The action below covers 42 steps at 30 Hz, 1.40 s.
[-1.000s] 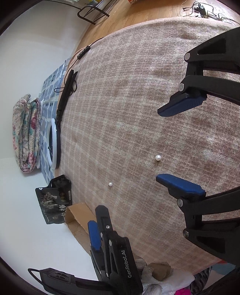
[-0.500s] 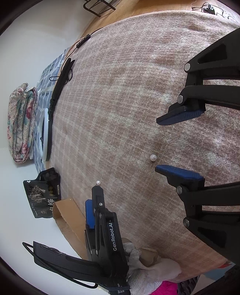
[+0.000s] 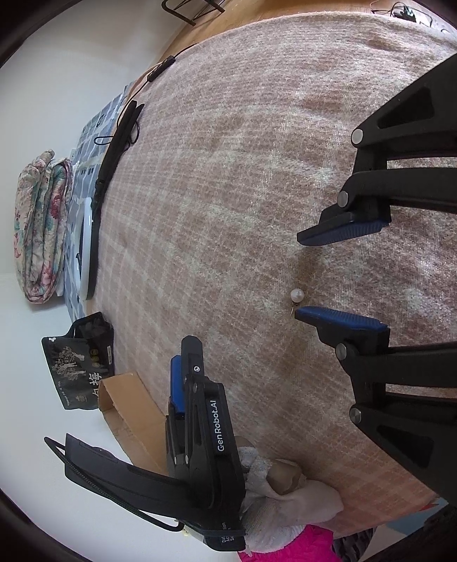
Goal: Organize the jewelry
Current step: 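Pinch a loose pearl with the right tool while the left tool pinches another pearl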
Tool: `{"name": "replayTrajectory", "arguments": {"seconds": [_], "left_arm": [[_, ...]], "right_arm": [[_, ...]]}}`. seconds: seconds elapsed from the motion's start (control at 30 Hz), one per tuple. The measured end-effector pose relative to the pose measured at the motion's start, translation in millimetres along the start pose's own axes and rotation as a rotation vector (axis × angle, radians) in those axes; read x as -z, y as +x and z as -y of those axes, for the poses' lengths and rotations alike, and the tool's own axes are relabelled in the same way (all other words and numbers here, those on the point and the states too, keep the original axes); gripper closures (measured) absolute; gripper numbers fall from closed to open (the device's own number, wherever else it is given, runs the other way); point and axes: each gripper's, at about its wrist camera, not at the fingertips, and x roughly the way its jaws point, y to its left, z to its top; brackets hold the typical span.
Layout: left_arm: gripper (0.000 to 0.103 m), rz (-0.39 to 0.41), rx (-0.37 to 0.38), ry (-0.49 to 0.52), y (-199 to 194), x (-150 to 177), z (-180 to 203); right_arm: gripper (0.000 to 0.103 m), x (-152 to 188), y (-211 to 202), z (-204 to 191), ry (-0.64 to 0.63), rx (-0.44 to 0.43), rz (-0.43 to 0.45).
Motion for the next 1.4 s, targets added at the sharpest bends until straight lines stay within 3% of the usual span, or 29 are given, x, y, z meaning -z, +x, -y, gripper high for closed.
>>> {"name": "replayTrajectory", "arguments": {"seconds": [0.47,0.77,1.4], "left_arm": [[0.076,-0.003,0.001,0.003,3.2,0.1,0.1],[0.092,-0.007,0.003,0.010,6.0,0.2,1.2],[0.095,0.014,-0.004,0.007,-7.4,-2.0,0.9]], "right_arm": [[0.078,-4.3,8.0,-9.4,-0.034,-0.030,-0.007],[0.094,-3.4,10.2,-14.3,-0.050,-0.049,-0.004],[0.094,-2.8,-1.5,-18.1,-0.056,-0.043,0.017]]}}
